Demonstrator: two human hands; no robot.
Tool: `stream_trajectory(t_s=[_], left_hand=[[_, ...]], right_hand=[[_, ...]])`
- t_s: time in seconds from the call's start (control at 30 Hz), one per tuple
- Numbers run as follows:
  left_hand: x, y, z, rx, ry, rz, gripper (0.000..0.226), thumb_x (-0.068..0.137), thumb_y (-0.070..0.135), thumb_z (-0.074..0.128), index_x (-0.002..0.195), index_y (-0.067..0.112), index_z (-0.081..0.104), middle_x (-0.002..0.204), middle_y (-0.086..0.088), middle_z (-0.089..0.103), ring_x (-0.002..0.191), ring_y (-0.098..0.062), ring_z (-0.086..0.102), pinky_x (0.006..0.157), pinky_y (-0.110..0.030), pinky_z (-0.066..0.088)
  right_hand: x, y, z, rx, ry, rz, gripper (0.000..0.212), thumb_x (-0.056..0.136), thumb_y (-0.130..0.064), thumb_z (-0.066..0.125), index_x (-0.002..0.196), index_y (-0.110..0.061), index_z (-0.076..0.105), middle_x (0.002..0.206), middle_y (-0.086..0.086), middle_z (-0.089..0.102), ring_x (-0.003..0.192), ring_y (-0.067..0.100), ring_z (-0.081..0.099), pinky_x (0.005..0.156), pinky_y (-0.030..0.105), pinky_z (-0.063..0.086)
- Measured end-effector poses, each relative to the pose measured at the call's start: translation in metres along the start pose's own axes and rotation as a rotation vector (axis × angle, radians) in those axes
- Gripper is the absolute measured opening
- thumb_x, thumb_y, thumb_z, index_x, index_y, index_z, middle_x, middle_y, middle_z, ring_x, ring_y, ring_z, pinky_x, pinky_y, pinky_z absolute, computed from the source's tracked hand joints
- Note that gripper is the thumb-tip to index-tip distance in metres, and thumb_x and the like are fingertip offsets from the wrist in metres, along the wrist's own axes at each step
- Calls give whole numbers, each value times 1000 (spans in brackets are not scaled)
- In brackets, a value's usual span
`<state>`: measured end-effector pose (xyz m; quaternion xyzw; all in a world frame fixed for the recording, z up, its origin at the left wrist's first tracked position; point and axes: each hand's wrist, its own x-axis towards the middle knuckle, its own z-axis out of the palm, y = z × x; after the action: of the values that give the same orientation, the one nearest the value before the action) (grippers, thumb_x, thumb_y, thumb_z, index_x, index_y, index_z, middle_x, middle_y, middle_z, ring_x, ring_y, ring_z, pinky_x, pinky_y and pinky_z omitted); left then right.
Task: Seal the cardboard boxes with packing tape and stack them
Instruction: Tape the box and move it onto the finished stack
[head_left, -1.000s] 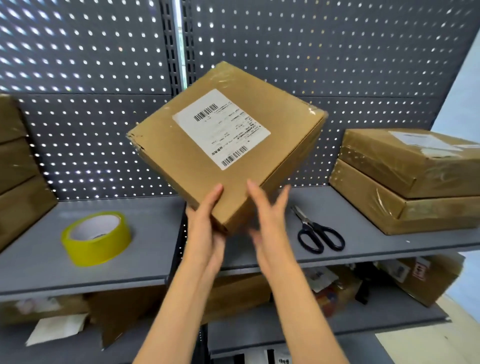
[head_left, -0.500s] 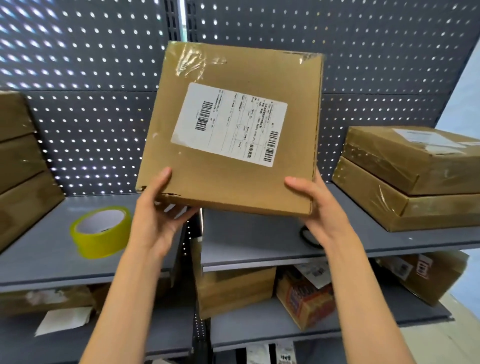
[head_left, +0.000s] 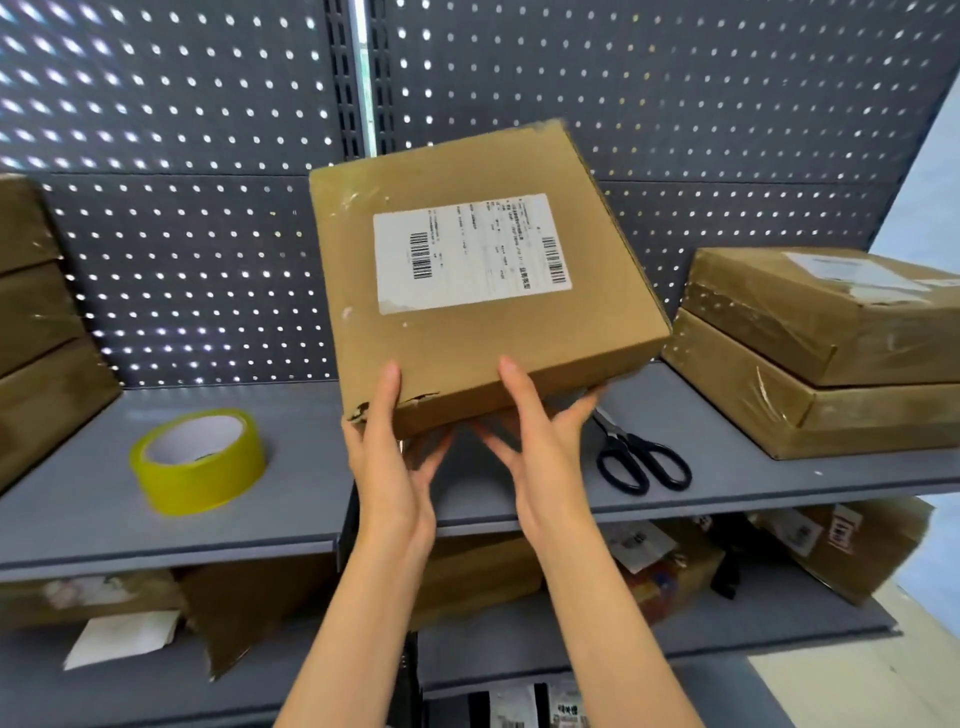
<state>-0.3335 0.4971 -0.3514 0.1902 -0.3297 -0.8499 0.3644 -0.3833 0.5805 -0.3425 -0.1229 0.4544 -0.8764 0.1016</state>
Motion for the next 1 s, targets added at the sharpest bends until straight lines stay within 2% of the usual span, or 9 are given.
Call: stream_trajectory(t_s=[0.1,0.3,0.43,0.53,0.57,0.63,0.73,0.93,1.0], left_hand=[[4,5,-8,180,-13,59,43,88,34,62,128,21,54,123,-3,63,111,-18,61,85,-36,54],[8,6,-30,364,32,61,25,92,37,56,115,27,60,109,9,67,95,0,62,84,-24,47],[10,8,-38,438,33,-1,21,93,41,53,107,28,62,100,11,68,84,3,63,67,-17,43],[16,13,-37,481,38,-43,18,93,42,53,104,29,60,95,13,67,79,4,62,64,-19,42],[18,15,-37,492,44,-53,21,93,42,53,106,28,60,95,12,67,80,2,62,65,-21,43],[24,19,-37,518,66,-67,24,92,44,54,107,25,58,94,10,65,83,-4,60,71,-25,46],[32,22,-37,577,70,-67,24,92,46,54,101,24,53,89,10,59,80,-5,56,72,-28,45],[38,24,-36,721,45,-42,29,94,47,50,103,20,49,86,9,52,76,-6,48,77,-30,34],[39,24,-42,810,33,-30,34,93,50,49,104,18,52,97,2,56,87,-16,52,78,-31,34]], right_hand=[[-2,6,-4,41,58,70,117,72,-28,76,146,-47,-13,148,-5,38,127,19,48,89,42,54],[-19,28,2,27,208,216,121,80,-27,74,141,-41,-29,146,-3,37,127,22,47,96,43,48],[-21,37,1,-8,235,290,124,80,-33,74,140,-36,-34,149,-2,33,130,25,44,102,40,45],[-22,37,1,-130,217,338,128,77,-45,75,139,-32,-37,151,2,32,133,25,41,112,43,34],[-21,36,-1,-175,199,360,126,79,-44,73,140,-30,-36,147,6,39,130,26,45,112,44,34],[-22,28,-7,-261,154,403,115,87,-35,68,144,-24,-32,121,12,58,116,26,57,109,41,38],[-23,16,-13,-345,103,442,105,90,-28,64,148,-19,-23,93,3,57,104,20,63,106,38,43],[-25,13,-23,-517,67,467,91,91,-34,61,153,-9,-1,78,-6,57,92,14,66,104,39,45],[-26,15,-23,-559,95,438,86,92,-33,59,153,-8,2,78,-4,59,94,16,65,102,39,46]])
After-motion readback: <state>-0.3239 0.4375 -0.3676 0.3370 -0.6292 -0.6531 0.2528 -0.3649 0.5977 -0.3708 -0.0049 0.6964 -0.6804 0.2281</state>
